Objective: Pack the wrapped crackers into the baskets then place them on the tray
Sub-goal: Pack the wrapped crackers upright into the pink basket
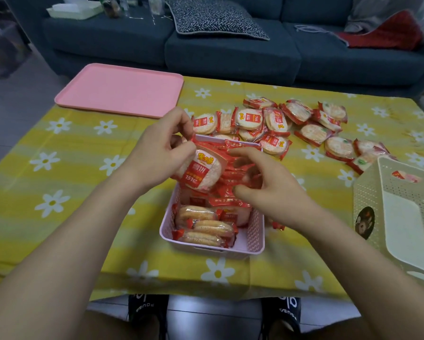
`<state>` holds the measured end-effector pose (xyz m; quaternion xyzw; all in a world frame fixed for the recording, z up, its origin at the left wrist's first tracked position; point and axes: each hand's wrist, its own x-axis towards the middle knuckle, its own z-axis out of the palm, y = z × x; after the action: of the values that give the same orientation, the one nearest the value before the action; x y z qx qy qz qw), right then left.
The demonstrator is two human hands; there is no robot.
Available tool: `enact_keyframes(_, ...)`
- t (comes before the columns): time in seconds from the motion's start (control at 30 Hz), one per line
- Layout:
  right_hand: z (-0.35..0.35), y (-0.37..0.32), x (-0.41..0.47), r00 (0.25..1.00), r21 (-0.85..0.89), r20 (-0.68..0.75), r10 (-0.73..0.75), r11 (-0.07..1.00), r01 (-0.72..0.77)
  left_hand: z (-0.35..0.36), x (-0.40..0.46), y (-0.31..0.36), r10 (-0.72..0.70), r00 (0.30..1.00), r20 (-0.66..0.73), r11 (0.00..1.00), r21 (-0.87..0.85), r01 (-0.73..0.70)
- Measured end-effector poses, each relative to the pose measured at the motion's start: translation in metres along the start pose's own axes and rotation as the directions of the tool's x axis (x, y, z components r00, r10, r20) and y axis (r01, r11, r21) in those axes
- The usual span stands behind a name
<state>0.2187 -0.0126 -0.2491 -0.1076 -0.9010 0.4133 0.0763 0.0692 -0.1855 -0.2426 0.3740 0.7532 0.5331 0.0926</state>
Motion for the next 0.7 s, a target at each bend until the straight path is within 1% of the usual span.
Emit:
enact_keyframes(0.03, 0.001, 0.000, 0.002, 1.000, 0.083, 0.007, 0.003, 0.997, -0.004, 0.002, -0.001, 0.000, 0.001, 1.000, 0.015, 1.000, 0.014, -0.001)
enact_keyframes(0.07, 0.004, -0.001, 0.004, 1.000, 0.105, 0.013, -0.010, 0.994, 0.008, 0.004, -0.002, -0.001, -0.002, 0.999, 0.034, 0.999, 0.043, 0.001)
enact_keyframes(0.2, 0.022, -0.001, 0.007, 0.995, -0.024, -0.032, -0.097, 0.995, 0.096, 0.004, -0.004, -0.004, -0.012, 0.995, 0.104, 0.987, 0.164, -0.005)
enact_keyframes(0.43, 0.039, -0.006, 0.012, 0.976, -0.119, -0.104, -0.193, 0.976, 0.181, -0.008, -0.005, -0.008, -0.076, 0.980, 0.183, 0.946, 0.323, 0.013)
enact_keyframes(0.53, 0.039, -0.008, 0.011, 0.972, -0.131, -0.106, -0.208, 0.972, 0.194, -0.010, -0.006, -0.005, -0.081, 0.976, 0.200, 0.956, 0.293, 0.019)
enact_keyframes(0.63, 0.034, -0.010, 0.009, 0.972, -0.070, -0.110, -0.206, 0.977, 0.199, -0.011, -0.006, -0.003, -0.073, 0.970, 0.231, 0.981, 0.194, 0.028)
enact_keyframes(0.7, 0.031, -0.009, 0.007, 0.974, -0.045, -0.103, -0.204, 0.979, 0.200, -0.010, -0.006, -0.003, -0.075, 0.964, 0.254, 0.987, 0.158, 0.035)
